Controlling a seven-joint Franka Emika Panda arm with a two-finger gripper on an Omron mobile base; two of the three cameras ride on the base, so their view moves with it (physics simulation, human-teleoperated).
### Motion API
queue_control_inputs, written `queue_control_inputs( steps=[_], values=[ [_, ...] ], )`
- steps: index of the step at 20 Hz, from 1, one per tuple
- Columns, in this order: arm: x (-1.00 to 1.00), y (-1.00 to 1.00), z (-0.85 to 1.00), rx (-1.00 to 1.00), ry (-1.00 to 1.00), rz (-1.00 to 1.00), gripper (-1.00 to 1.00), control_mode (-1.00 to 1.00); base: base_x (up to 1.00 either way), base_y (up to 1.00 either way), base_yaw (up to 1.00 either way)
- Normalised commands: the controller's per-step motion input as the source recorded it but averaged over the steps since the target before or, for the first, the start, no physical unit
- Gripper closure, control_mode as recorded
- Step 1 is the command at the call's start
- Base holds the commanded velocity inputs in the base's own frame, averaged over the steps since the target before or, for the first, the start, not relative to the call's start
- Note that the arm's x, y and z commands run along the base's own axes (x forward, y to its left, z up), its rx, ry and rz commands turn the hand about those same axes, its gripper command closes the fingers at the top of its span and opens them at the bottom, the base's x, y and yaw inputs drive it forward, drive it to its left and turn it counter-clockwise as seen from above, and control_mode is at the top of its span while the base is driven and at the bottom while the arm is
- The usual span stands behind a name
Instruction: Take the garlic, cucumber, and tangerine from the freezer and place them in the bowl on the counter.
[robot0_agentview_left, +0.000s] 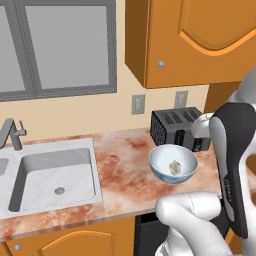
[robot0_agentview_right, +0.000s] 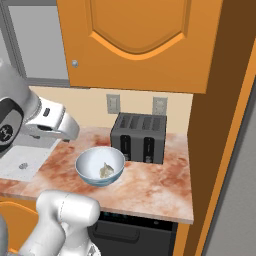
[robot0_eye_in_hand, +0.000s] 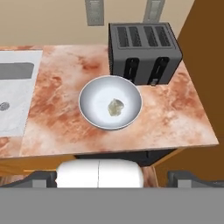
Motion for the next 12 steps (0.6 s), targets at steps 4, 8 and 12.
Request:
queue_control_inputs(
  steps=[4,8,12],
  values=[
    [-0.07,0.0,0.0,0.0,0.0,0.0,-1.0,1.0,-0.35,-0.1,0.0],
    [0.0,0.0,0.0,0.0,0.0,0.0,-1.0,1.0,-0.93,-0.48,-0.04],
    [0.0,0.0,0.0,0.0,0.0,0.0,-1.0,1.0,-1.0,-0.71,-0.05]
  ],
)
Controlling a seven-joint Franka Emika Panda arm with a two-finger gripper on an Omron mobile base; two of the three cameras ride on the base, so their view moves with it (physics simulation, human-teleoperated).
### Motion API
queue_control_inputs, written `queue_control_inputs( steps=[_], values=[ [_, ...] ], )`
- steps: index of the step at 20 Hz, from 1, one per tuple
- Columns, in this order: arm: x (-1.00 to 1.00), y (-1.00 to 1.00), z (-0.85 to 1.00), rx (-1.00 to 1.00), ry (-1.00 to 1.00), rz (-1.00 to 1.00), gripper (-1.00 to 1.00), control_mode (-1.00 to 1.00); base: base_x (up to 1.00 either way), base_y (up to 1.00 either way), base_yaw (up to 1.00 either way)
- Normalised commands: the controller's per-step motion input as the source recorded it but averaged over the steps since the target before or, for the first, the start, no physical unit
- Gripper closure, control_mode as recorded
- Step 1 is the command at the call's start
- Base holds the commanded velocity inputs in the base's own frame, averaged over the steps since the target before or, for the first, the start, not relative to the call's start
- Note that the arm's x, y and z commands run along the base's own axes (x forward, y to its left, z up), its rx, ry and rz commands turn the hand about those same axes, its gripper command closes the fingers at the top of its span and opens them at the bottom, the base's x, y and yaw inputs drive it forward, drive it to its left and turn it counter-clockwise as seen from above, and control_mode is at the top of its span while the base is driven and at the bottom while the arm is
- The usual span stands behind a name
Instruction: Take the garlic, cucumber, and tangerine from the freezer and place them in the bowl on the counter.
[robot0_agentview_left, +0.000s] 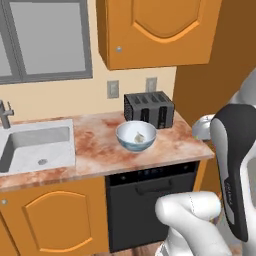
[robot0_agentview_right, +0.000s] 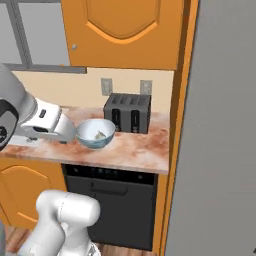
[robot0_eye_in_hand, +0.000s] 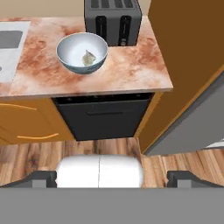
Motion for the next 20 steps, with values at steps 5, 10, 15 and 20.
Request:
queue_control_inputs(
  steps=[5,10,15,20],
  values=[
    [0.0,0.0,0.0,0.0,0.0,0.0,-1.0,1.0,-0.75,-0.98,-0.05],
    [0.0,0.0,0.0,0.0,0.0,0.0,-1.0,1.0,0.01,-1.0,-0.05],
    [0.0,0.0,0.0,0.0,0.0,0.0,-1.0,1.0,0.05,-0.99,-0.05],
    [0.0,0.0,0.0,0.0,0.0,0.0,-1.0,1.0,0.21,-0.8,-0.01]
  ],
)
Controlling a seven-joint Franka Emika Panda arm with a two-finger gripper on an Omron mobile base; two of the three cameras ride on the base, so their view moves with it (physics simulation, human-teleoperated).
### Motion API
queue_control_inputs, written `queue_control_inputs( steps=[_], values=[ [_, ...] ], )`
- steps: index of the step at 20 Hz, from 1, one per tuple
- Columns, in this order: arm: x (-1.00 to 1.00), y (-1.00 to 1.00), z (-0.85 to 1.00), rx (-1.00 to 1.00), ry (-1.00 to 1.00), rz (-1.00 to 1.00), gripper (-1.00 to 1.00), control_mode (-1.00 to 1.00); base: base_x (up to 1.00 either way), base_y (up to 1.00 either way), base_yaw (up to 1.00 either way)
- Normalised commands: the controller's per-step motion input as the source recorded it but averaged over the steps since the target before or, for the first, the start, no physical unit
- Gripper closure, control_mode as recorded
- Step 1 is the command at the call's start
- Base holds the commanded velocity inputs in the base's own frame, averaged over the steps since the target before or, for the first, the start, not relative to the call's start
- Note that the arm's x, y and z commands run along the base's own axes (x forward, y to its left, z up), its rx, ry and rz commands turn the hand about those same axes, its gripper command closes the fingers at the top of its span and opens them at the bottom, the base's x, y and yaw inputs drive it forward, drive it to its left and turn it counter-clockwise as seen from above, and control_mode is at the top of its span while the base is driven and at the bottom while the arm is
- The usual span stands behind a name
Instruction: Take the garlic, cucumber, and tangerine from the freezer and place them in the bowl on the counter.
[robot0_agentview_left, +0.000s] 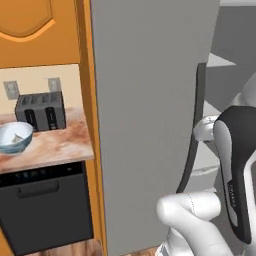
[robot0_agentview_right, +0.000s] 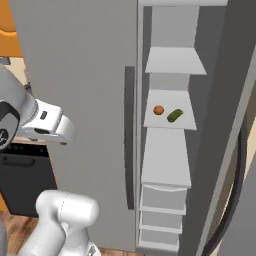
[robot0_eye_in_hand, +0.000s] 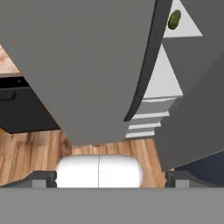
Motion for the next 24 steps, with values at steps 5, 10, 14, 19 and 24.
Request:
queue_control_inputs(
  steps=[5,10,14,19,24],
  values=[
    [0.0,0.0,0.0,0.0,0.0,0.0,-1.0,1.0,0.39,-0.59,0.0],
    [0.0,0.0,0.0,0.0,0.0,0.0,-1.0,1.0,0.5,-0.45,0.0],
    [0.0,0.0,0.0,0.0,0.0,0.0,-1.0,1.0,0.53,-0.45,0.0],
    [0.0,0.0,0.0,0.0,0.0,0.0,-1.0,1.0,0.44,-0.49,0.0],
    [0.0,0.0,0.0,0.0,0.0,0.0,-1.0,1.0,0.37,-0.44,0.0]
  ],
)
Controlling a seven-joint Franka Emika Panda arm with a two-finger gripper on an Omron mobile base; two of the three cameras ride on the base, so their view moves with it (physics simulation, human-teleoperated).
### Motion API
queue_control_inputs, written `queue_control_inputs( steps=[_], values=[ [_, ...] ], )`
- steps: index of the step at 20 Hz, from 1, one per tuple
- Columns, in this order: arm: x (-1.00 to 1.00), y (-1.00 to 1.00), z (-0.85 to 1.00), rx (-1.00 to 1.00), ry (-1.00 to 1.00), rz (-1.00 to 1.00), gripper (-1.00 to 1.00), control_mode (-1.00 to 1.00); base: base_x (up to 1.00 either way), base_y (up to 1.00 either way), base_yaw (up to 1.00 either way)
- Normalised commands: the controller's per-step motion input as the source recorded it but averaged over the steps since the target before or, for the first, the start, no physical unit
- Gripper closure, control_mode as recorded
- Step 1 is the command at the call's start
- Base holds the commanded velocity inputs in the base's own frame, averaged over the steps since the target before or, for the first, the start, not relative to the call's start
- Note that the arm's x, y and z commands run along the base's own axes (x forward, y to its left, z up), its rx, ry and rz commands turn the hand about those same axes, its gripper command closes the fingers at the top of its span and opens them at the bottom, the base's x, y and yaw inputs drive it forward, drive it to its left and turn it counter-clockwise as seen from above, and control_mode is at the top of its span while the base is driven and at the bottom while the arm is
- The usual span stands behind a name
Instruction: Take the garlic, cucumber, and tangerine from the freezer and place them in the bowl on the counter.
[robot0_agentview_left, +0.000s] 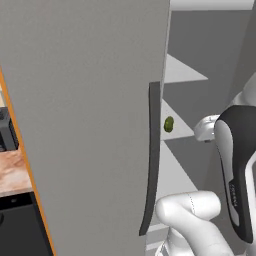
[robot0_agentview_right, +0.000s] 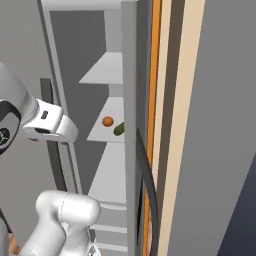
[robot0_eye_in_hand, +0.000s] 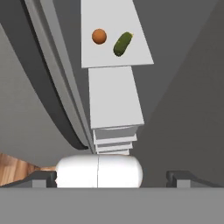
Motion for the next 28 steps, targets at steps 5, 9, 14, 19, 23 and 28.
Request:
queue_control_inputs(
  steps=[5,9,14,19,23,28],
  values=[
    [0.0,0.0,0.0,0.0,0.0,0.0,-1.0,1.0,0.39,-0.41,0.0],
    [0.0,0.0,0.0,0.0,0.0,0.0,-1.0,1.0,0.54,-0.42,0.0],
    [0.0,0.0,0.0,0.0,0.0,0.0,-1.0,1.0,0.7,-0.2,0.05],
    [0.0,0.0,0.0,0.0,0.0,0.0,-1.0,1.0,0.64,-0.26,0.12],
    [0.0,0.0,0.0,0.0,0.0,0.0,-1.0,1.0,0.3,-0.27,0.08],
    [0.0,0.0,0.0,0.0,0.0,0.0,-1.0,1.0,0.01,-0.05,0.0]
  ],
)
